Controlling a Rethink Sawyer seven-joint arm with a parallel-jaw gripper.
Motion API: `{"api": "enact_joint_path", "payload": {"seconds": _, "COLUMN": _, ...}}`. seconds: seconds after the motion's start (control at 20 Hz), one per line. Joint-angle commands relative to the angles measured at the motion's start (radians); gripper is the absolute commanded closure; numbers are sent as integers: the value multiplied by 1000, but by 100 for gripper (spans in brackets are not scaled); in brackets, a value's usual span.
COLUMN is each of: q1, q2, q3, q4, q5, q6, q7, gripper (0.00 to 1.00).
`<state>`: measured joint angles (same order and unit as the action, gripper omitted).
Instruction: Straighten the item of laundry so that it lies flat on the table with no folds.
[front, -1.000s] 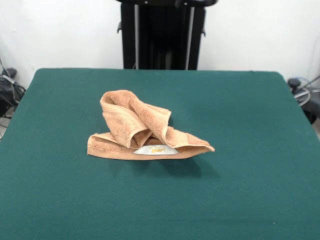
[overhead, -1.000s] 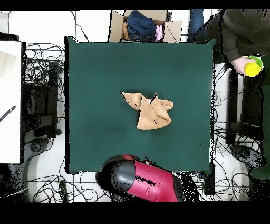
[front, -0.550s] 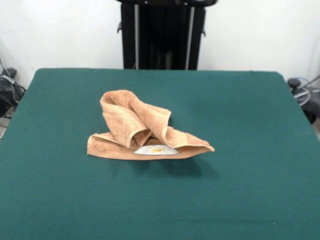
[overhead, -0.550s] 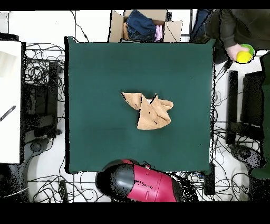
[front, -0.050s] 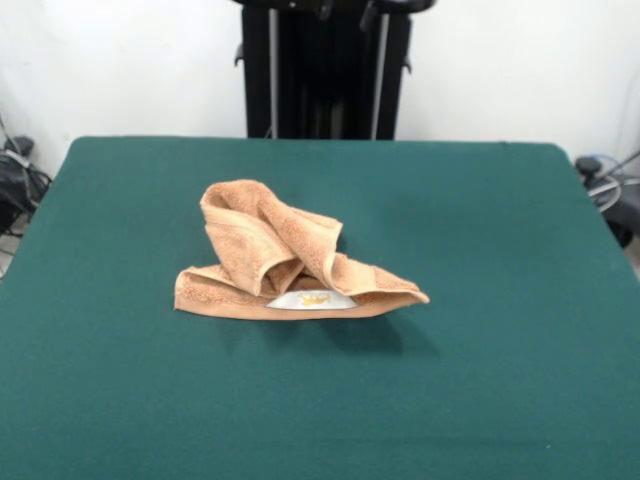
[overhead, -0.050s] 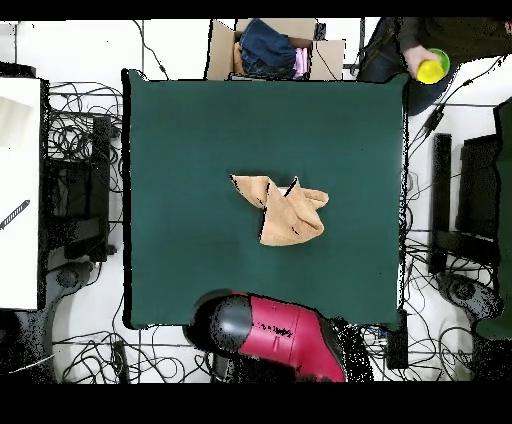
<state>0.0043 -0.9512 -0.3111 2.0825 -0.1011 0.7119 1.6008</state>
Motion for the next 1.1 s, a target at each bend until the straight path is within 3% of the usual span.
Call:
{"api": "enact_joint_path", "payload": {"seconds": 0.05, "q1": -14, "q2": 98, "q3": 117, "q4": -38, "q5": -65, "q6": -7, "q7": 30, "gripper": 0}}
{"api": "enact_joint_path", "payload": {"seconds": 0.6, "q1": -35, "q2": 223, "q3": 161, "q4": -144, "q5": -80, "q6": -38, "q7": 45, "gripper": 0}}
{"api": "enact_joint_path", "payload": {"seconds": 1.1, "q1": -30, "q2": 302, "q3": 180, "q4": -246, "q5": -83, "q6": 17, "q7": 51, "gripper": 0}}
